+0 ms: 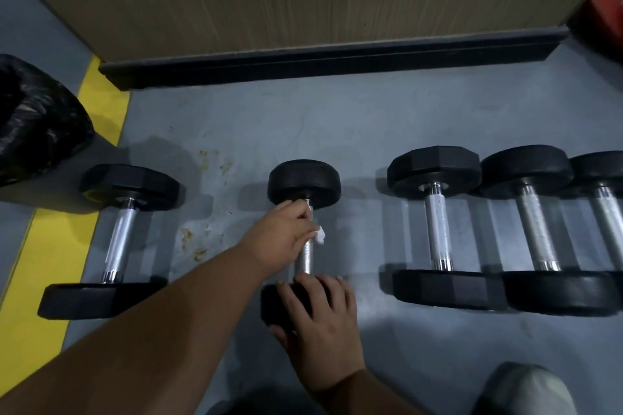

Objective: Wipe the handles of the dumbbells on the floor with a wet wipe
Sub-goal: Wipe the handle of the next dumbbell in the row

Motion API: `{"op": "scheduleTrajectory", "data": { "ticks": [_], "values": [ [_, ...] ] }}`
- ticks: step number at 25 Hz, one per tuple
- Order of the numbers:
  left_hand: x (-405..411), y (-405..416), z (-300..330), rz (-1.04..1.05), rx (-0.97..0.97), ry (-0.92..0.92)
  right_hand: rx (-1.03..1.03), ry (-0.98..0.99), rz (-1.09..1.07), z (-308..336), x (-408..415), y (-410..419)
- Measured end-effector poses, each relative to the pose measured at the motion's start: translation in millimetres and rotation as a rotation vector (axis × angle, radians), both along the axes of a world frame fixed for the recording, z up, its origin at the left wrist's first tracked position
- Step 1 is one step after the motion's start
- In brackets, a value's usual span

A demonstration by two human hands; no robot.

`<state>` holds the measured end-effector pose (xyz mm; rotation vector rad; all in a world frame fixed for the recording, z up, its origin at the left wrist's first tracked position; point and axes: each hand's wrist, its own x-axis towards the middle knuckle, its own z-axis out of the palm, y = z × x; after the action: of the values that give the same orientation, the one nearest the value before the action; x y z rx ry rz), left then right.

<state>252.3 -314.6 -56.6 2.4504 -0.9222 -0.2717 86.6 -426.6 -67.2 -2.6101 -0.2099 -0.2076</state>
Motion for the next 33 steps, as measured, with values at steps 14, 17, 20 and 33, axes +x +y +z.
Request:
{"op": "scheduleTrajectory", "data": {
  "ticks": [14,17,20,33],
  "values": [
    [23.7,6.4,4.9,-0.061,-0.035,0.012,0.017,-0.004,0.042,-5.0,-2.2,-10.4],
    [28.6,14.8,16.2,-0.388,-0.002,-0.002,0.023,-0.033,0.026,-6.2,-0.9,-10.8],
    [23.5,38.2,18.2,-0.780,0.110,-0.058,0.040,-0.075,0.040,-7.4,-0.8,-11.4],
    [-3.9,58.4,-46.0,-0.015,-0.086,0.346,0.073,-0.107,0.027,-8.8,4.6,-11.3]
  ]
}}
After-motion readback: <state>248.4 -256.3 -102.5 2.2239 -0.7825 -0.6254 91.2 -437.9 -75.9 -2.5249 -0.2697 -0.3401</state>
